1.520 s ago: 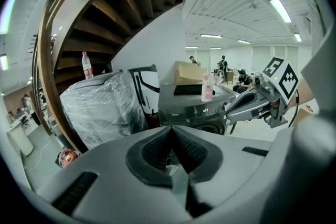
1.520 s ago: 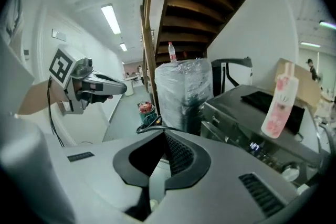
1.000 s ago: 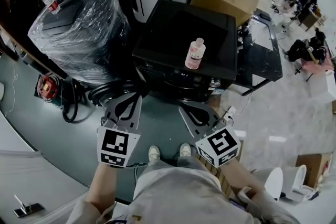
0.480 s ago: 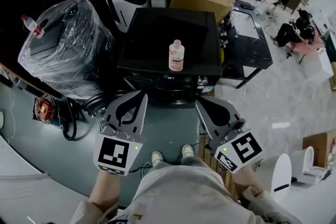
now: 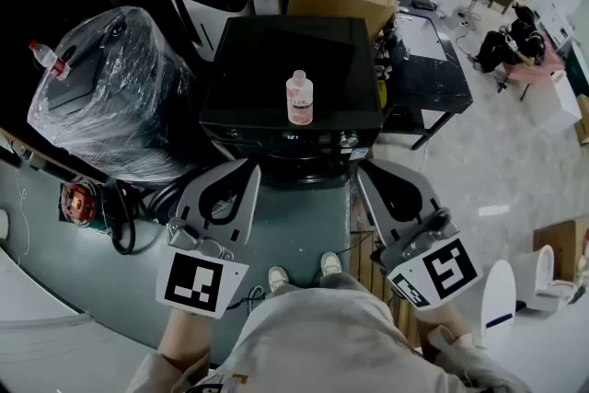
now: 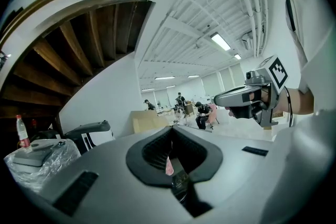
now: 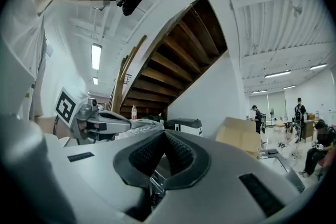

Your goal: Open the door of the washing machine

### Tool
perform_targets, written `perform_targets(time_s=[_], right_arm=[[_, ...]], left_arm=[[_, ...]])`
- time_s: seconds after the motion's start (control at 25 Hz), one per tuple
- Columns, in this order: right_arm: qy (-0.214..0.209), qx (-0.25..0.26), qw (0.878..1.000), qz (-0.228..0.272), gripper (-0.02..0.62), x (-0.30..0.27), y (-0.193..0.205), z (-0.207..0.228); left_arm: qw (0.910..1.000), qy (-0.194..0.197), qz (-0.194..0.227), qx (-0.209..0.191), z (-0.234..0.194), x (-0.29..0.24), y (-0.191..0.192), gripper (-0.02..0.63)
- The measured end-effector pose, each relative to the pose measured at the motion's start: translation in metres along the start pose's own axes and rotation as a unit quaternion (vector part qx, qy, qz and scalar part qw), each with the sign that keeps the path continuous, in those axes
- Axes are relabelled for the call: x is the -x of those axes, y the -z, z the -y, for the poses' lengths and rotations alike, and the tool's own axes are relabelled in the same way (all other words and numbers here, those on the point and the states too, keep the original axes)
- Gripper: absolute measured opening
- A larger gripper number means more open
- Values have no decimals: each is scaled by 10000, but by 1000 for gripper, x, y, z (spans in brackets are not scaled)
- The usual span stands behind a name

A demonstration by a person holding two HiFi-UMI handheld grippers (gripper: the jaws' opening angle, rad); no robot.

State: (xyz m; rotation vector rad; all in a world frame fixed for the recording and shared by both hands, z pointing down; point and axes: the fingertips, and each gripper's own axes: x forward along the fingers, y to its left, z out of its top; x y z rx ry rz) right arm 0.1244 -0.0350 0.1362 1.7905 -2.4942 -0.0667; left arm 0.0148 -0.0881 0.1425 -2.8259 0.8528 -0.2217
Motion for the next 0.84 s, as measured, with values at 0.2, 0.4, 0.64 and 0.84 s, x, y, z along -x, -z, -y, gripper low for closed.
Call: perform_targets(time_s=[0.2, 0.4, 0.64, 0.84], right_arm=[[9, 20, 10000, 13, 28, 0, 2, 1], [-51, -7, 10000, -13, 28, -4, 2, -3], [-43, -24, 10000, -45, 28, -5, 3, -3], [-108, -88, 9999, -50, 28, -8, 6, -7]], left_arm=[[10000, -26, 29, -1, -1, 1, -3, 20], [10000, -18, -10, -21, -4, 4, -2, 20], [10000, -19, -1, -15, -7, 6, -2, 20], [9999, -159, -50, 13, -17, 9, 1, 20]])
